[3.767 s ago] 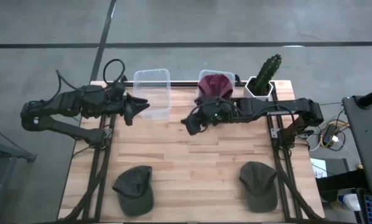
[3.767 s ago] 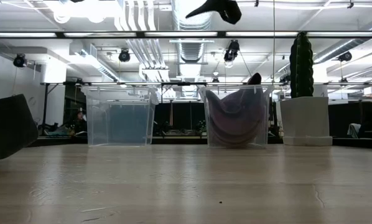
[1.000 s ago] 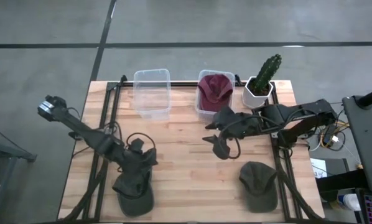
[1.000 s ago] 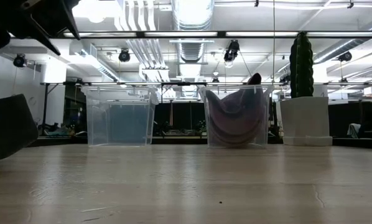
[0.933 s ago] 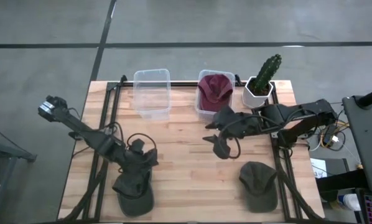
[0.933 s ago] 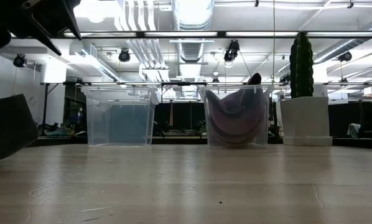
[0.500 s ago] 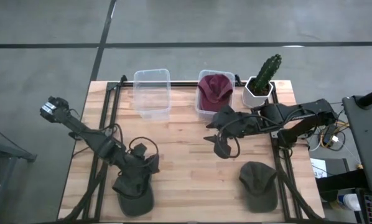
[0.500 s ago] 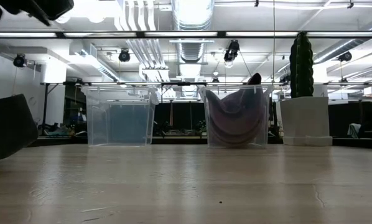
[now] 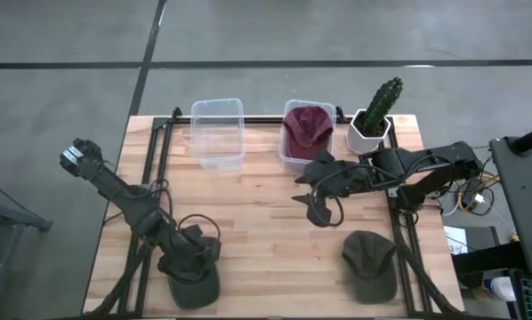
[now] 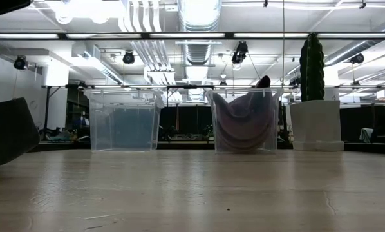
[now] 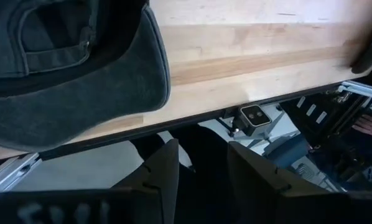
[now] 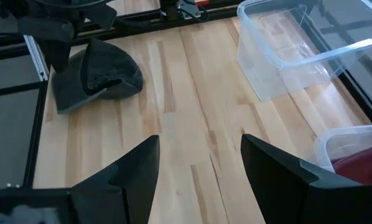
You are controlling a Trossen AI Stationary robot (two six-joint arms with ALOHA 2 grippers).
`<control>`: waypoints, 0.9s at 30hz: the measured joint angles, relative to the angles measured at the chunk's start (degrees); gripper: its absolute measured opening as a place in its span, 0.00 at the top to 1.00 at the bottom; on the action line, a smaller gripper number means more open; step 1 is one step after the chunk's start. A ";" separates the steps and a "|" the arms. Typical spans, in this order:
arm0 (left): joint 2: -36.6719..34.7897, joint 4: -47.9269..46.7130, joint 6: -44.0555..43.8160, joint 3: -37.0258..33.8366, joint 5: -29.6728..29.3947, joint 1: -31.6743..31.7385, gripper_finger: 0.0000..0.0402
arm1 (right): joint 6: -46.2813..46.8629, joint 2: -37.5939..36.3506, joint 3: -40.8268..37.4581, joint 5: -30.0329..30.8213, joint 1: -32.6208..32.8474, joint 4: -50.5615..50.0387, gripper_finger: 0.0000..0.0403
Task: Pick & Place hat
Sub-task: Put the left black cap into the left transparent bin
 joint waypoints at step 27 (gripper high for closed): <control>2.53 -15.39 -9.02 0.76 12.23 -8.36 0.68 | -2.60 0.01 -3.41 0.06 0.00 -0.04 0.46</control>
